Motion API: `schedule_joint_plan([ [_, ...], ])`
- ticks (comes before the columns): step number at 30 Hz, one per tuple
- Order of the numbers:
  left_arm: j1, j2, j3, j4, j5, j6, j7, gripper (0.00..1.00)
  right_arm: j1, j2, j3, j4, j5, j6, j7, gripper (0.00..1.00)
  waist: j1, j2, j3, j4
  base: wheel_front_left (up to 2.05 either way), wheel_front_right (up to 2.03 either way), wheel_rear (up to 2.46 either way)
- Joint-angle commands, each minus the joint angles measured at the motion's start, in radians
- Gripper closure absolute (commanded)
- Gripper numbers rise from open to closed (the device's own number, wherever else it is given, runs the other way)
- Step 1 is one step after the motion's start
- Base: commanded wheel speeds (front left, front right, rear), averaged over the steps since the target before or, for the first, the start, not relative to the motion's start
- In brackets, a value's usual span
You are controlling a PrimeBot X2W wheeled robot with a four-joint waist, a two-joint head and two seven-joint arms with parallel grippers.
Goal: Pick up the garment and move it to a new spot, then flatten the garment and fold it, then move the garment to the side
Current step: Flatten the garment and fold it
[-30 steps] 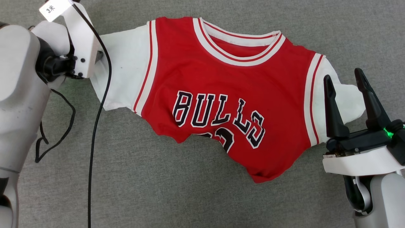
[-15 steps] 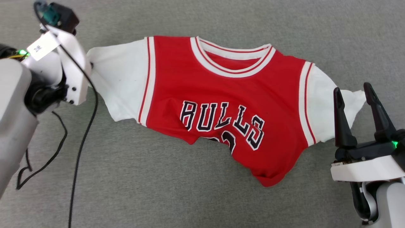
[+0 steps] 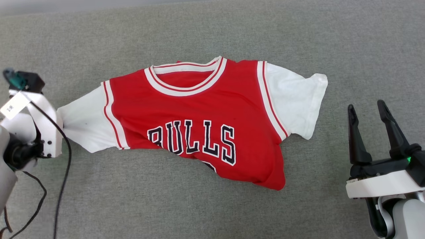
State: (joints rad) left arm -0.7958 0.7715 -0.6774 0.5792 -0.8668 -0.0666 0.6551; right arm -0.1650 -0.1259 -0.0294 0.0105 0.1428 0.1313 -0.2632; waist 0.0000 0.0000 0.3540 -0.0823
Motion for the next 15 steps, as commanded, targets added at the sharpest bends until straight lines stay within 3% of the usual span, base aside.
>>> schedule_joint_plan([
  [1,0.026,-0.015,-0.002,0.016,-0.009,0.005,-0.010,1.00,0.010,-0.006,-0.004,0.006,0.004,-0.001,-0.002,0.00,0.0000,0.0000,-0.002,-0.004,0.00,0.00,0.00],
  [4,0.061,-0.050,-0.006,0.052,-0.021,0.003,-0.041,1.00,0.017,-0.010,-0.004,0.016,0.006,-0.001,-0.002,0.00,0.0000,0.0000,-0.010,-0.007,0.00,0.00,0.00],
  [5,0.064,-0.063,-0.005,0.061,-0.021,0.003,-0.063,0.77,0.019,-0.011,-0.005,0.019,0.007,-0.001,-0.002,0.00,0.0000,0.0000,-0.015,-0.006,0.00,0.00,0.00],
  [6,0.064,-0.072,-0.005,0.066,-0.008,0.004,-0.096,0.00,0.017,-0.015,-0.007,0.021,0.006,-0.001,-0.002,0.00,0.0000,0.0000,-0.021,-0.005,0.00,0.00,0.00],
  [11,0.066,-0.099,0.009,0.097,0.040,0.016,-0.292,0.00,0.003,-0.042,-0.017,0.023,0.004,-0.001,-0.002,0.00,0.0000,0.0000,-0.069,0.011,0.00,0.00,0.00],
  [15,0.084,-0.125,0.025,0.091,0.091,0.054,-0.502,0.00,-0.008,-0.081,-0.034,0.025,0.003,-0.001,-0.002,0.00,0.0000,0.0000,-0.120,0.037,0.00,0.00,0.00],
])
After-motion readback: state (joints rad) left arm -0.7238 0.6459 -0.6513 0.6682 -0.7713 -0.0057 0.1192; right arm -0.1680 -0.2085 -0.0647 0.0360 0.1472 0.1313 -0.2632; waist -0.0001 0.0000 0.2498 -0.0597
